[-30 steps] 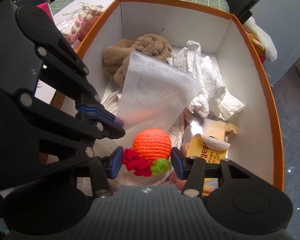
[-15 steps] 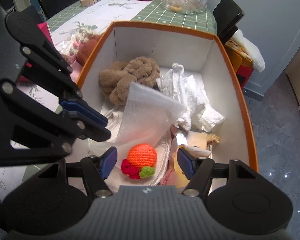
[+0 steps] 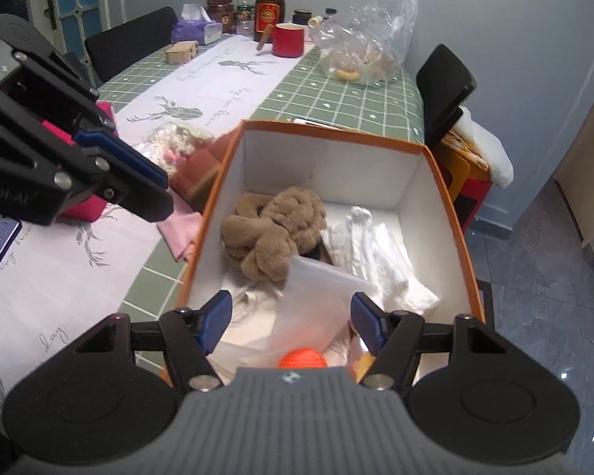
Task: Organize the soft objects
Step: 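Move the left tool to the pink cloth while the right moves toward the crocheted ball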
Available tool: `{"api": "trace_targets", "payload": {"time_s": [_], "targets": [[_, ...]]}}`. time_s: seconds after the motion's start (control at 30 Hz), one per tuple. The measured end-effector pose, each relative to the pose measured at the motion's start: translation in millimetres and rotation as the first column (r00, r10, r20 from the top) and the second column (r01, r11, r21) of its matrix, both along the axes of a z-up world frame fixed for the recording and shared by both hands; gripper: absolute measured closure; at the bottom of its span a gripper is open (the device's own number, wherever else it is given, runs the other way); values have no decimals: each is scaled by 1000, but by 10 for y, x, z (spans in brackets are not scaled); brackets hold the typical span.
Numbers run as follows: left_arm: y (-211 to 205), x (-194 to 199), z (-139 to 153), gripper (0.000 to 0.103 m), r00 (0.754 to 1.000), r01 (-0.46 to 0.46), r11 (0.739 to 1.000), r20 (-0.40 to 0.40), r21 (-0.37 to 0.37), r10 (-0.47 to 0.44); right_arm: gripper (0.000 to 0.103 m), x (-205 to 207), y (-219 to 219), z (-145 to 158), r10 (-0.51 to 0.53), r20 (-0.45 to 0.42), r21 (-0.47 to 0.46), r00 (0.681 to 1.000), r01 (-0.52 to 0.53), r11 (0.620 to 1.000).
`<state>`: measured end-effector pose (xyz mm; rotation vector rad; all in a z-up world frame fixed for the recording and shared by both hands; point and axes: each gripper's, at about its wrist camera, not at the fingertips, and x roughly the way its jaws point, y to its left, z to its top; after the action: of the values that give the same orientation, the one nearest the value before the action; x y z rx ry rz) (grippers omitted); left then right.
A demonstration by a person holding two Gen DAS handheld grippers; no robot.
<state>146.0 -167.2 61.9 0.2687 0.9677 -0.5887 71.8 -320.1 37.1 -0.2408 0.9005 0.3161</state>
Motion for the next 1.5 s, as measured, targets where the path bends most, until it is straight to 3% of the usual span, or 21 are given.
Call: {"api": "trace_targets", "payload": {"time_s": [0.27,0.47,0.63,0.73,0.77,0.87,0.97,1.13,1.4,1.5], "targets": [[552,-37,-194,85,995,-97,995,-11,-35,97,37,-20,374,108,68,25,-9,997,-67,998],[867,-5,-608,75,964,-268,957,-39,-115,265,37,19,615,107,95,31,-28,995,-94,995],[940,50,-908,72,950,-312,948,-28,-69,310,37,121,776,37,75,66,-46,995,-72,996],[973,66,-1024,47,937,-348,932,-25,-100,348,37,210,832,-32,45,74,-58,996,-40,997],[988,78,-1052,40,931,-364,922,-34,-134,363,37,238,836,-52,28,78,-64,997,-23,998],[970,140,-1111,33,910,-413,888,-61,-202,410,37,309,799,-90,-6,80,-60,997,10,998],[895,210,-1165,25,884,-465,866,-44,-185,466,37,338,756,-106,-13,76,-46,997,16,999],[781,300,-1313,24,852,-522,841,-35,-143,522,36,344,732,-174,-7,60,-57,998,10,998],[752,328,-1464,21,751,-655,745,0,-126,660,31,357,640,-208,-29,63,-47,998,32,998],[754,347,-1504,15,737,-671,726,-26,-148,676,31,364,605,-206,-32,63,-40,998,34,999]]}}
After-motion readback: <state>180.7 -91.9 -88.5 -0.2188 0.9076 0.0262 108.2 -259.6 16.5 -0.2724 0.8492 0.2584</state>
